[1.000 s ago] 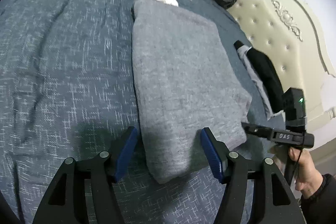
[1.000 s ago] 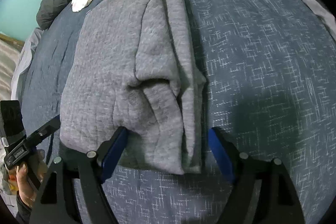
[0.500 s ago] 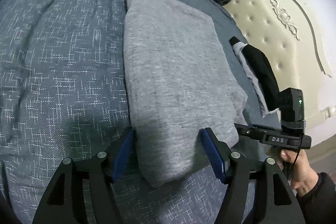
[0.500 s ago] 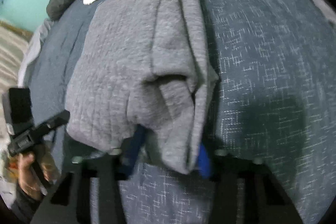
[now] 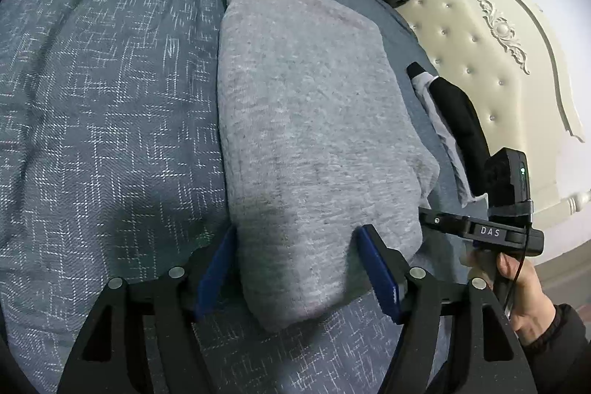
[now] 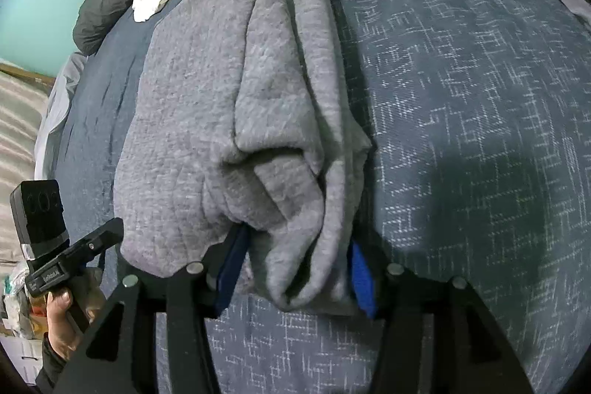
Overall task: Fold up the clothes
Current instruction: 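Grasp the folded grey sweatshirt with the left tool while the right tool grasps it too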
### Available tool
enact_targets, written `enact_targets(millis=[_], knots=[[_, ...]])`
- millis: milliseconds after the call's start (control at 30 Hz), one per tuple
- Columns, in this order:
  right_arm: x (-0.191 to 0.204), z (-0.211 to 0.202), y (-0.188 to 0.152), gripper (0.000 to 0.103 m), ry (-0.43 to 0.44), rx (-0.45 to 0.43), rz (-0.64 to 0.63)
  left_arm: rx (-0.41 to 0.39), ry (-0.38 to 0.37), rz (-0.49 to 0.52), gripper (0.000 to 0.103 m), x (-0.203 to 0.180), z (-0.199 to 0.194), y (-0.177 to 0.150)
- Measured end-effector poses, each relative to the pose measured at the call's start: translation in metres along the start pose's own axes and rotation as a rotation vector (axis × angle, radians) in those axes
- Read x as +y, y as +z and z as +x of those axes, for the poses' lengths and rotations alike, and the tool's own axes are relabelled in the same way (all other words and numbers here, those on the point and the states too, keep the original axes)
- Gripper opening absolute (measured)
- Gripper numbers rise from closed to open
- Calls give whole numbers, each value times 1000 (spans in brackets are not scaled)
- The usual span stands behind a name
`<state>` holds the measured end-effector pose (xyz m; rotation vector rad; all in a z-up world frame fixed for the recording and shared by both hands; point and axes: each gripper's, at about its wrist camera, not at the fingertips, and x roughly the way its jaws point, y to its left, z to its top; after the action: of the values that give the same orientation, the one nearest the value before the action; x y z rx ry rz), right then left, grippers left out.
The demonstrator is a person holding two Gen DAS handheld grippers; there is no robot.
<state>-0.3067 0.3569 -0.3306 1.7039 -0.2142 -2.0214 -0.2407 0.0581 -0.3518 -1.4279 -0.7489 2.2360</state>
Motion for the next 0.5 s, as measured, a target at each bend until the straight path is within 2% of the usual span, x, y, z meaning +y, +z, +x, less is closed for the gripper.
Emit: enact_targets(millis=[100, 267, 500], knots=[[4, 2, -4, 49, 4, -7, -33, -7, 8, 13, 72, -2, 2, 0], [15, 3, -12, 23, -13, -15, -94, -15, 25, 32, 72, -5, 2, 0], [16, -2, -19, 18, -53, -29, -135, -27, 31, 61, 65, -11, -3, 0]])
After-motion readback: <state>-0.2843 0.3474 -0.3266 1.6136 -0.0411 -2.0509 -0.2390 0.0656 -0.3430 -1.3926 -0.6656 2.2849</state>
